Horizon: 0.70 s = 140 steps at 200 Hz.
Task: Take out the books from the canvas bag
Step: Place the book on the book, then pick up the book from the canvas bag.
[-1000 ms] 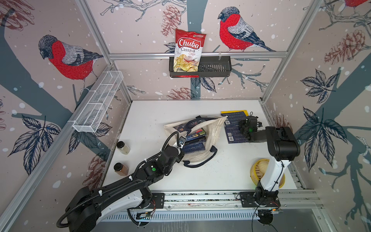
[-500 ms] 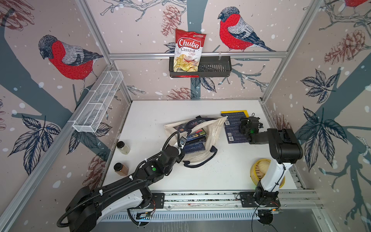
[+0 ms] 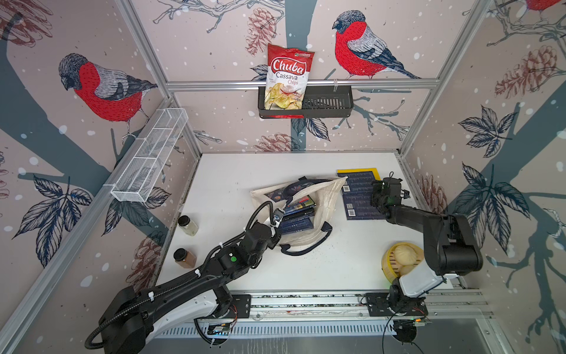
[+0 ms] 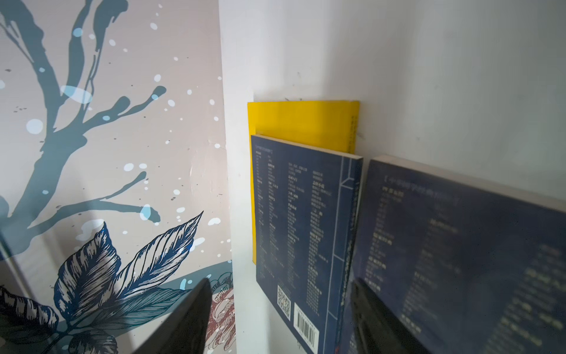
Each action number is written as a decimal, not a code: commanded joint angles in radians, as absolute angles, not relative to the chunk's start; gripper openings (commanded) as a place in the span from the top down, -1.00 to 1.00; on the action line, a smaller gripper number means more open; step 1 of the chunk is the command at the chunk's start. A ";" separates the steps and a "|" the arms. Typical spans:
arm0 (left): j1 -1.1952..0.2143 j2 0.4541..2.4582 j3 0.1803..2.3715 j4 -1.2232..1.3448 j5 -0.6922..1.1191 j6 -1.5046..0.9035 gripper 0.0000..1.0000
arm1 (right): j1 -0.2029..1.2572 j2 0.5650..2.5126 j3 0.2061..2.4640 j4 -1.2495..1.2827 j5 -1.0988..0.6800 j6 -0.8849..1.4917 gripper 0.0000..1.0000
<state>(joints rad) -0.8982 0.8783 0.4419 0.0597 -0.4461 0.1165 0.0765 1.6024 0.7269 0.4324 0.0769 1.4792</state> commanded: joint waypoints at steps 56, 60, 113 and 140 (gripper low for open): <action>-0.898 0.871 0.434 0.136 -0.424 0.151 1.00 | 0.411 1.287 0.688 0.301 -0.028 1.258 -0.25; -0.899 0.870 0.433 0.136 -0.423 0.151 1.00 | 0.439 1.264 0.687 0.288 -0.011 1.252 -0.25; -0.898 0.838 0.422 0.157 -0.409 0.144 1.00 | 0.874 1.025 0.668 0.155 0.357 1.196 -0.25; -0.899 0.840 0.423 0.157 -0.408 0.143 1.00 | 0.981 0.998 0.629 0.178 0.426 1.195 -0.24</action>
